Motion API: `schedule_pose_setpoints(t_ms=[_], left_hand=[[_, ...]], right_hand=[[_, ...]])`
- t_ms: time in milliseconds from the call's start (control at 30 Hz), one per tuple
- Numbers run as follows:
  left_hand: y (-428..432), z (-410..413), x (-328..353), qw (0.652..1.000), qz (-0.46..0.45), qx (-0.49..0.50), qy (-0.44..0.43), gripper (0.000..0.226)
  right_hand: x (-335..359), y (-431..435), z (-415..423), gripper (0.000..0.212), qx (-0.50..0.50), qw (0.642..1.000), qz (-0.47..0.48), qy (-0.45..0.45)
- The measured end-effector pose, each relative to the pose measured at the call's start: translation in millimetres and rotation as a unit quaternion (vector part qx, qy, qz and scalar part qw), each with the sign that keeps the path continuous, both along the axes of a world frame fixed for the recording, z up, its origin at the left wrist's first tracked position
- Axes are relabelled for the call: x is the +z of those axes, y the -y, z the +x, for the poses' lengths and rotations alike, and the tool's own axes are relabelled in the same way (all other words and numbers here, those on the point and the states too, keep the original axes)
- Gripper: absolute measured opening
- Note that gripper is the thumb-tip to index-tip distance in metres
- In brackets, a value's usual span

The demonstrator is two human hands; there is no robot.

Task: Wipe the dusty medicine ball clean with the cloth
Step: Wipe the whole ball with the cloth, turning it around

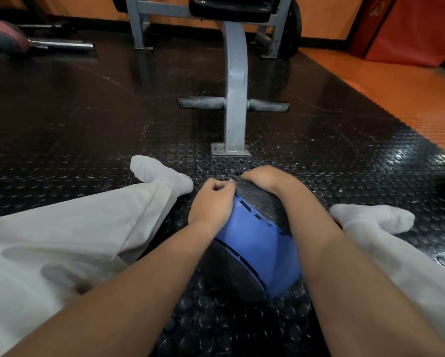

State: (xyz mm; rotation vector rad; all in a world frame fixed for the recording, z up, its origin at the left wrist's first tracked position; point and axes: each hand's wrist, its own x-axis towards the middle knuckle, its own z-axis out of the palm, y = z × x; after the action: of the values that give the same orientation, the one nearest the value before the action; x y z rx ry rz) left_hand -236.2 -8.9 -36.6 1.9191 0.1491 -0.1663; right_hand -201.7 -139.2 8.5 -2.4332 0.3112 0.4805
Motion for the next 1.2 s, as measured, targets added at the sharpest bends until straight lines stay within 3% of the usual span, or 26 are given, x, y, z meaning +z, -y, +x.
schedule_pose_setpoints(t_ms=[133, 267, 367, 500, 567, 667, 733, 833, 1067, 1200], left_hand=[[0, 9, 4, 1.000, 0.013, -0.010, -0.013, 0.028], [-2, 8, 4, 0.999, -0.002, -0.038, -0.008, 0.018], [-1, 1, 2, 0.999, -0.004, -0.044, 0.018, 0.016], [2, -12, -2, 0.999, 0.005, -0.005, 0.050, 0.029], [3, -16, -3, 0.998, 0.005, 0.021, 0.052, 0.031], [5, -20, -4, 0.998, -0.012, 0.050, 0.044, 0.029], [3, -15, -4, 0.996, -0.043, 0.076, 0.021, 0.026], [-1, -4, -5, 0.993, -0.076, 0.092, -0.011, 0.026], [-1, 12, -1, 0.998, -0.061, -0.010, -0.008, 0.025], [4, 7, -1, 0.999, -0.032, -0.024, 0.011, 0.028]], right_hand=[[-3, -10, -24, 0.042, 0.034, 0.993, -0.095, 0.062], [-1, -18, -60, 0.040, 0.055, 0.987, -0.111, 0.099], [5, -15, -57, 0.041, 0.045, 0.994, -0.082, 0.056], [11, -19, -30, 0.034, 0.078, 0.990, -0.113, 0.019], [9, -22, -12, 0.019, 0.101, 0.990, -0.095, -0.005], [8, -24, 10, 0.025, 0.099, 0.991, -0.079, -0.031], [7, -31, 16, 0.018, 0.123, 0.988, -0.080, -0.040], [3, -28, 12, 0.040, 0.132, 0.989, -0.065, -0.001], [-1, -2, -69, 0.043, 0.085, 0.989, -0.033, 0.115], [-3, -1, -52, 0.061, 0.036, 0.995, -0.076, 0.057]])
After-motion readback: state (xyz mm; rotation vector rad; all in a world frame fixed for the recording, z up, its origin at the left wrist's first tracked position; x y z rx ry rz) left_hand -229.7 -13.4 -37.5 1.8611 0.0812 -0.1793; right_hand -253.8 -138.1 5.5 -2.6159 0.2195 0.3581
